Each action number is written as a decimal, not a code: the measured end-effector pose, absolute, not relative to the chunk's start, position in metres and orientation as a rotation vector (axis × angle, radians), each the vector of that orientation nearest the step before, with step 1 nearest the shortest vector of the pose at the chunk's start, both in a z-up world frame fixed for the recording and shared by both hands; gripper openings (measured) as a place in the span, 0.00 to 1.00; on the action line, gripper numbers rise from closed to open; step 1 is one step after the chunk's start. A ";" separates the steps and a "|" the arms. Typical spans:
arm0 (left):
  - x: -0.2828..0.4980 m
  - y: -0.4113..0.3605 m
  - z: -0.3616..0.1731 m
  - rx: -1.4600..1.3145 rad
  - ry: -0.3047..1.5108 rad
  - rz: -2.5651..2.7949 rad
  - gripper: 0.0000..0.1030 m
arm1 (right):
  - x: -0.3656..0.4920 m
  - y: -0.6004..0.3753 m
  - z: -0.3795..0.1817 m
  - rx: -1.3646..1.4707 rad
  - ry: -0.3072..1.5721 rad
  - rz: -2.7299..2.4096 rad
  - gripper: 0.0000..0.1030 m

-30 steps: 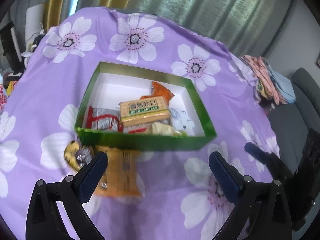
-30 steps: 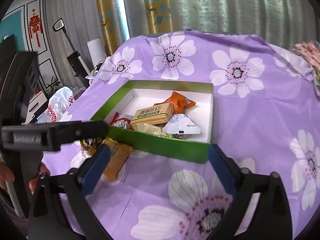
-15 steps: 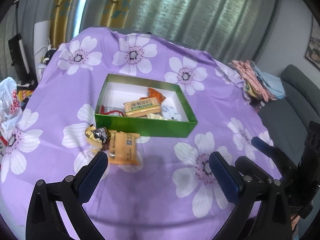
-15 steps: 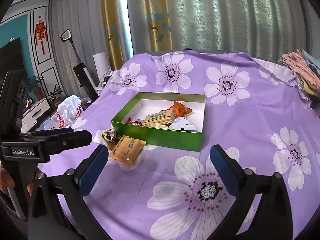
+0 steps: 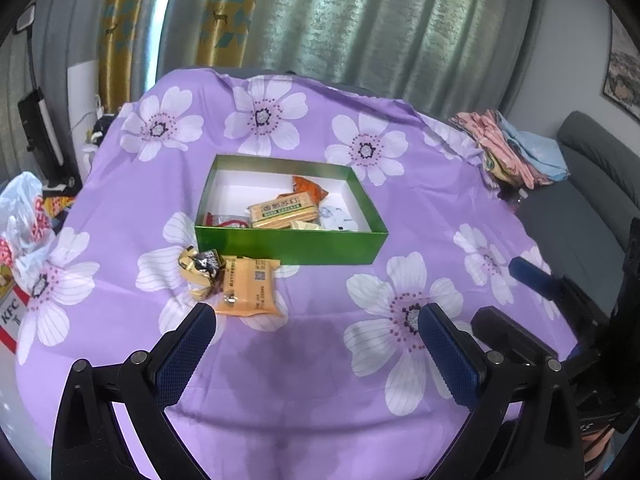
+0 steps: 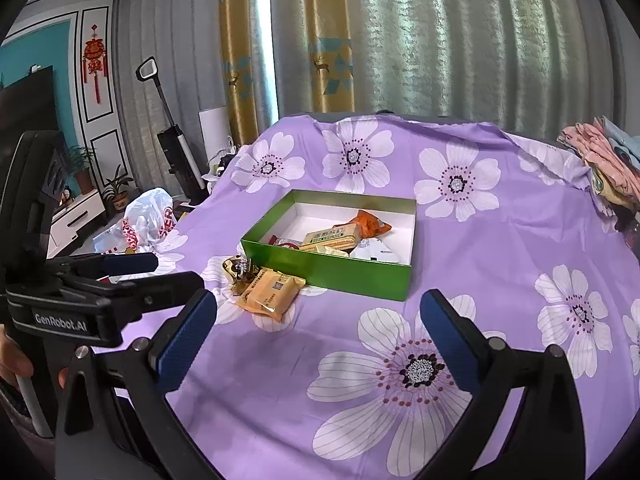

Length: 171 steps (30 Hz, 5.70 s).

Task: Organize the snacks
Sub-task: 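Withdraw the right gripper and reach toward the yellow biscuit packet, then grasp the yellow biscuit packet with the right gripper, then lift the yellow biscuit packet and carry it into the green box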

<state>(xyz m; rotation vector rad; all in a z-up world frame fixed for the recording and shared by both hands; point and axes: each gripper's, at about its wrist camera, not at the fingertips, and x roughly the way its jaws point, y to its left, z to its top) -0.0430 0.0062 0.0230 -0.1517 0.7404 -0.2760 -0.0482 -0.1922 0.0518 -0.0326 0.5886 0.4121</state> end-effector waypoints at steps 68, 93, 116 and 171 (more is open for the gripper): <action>0.059 0.062 -0.095 -0.346 0.921 -0.270 0.98 | 0.056 -0.122 -0.081 -0.001 0.930 0.621 0.98; 0.084 0.053 -0.117 -0.381 1.006 -0.324 0.54 | 0.089 -0.067 -0.108 -0.064 0.994 0.715 0.51; 0.025 0.018 -0.044 -0.311 0.862 -0.411 0.54 | 0.027 -0.104 -0.036 -0.068 0.820 0.646 0.50; 0.152 -0.010 -0.024 -0.254 0.807 -0.466 0.54 | 0.139 -0.132 -0.019 -0.045 0.702 0.543 0.50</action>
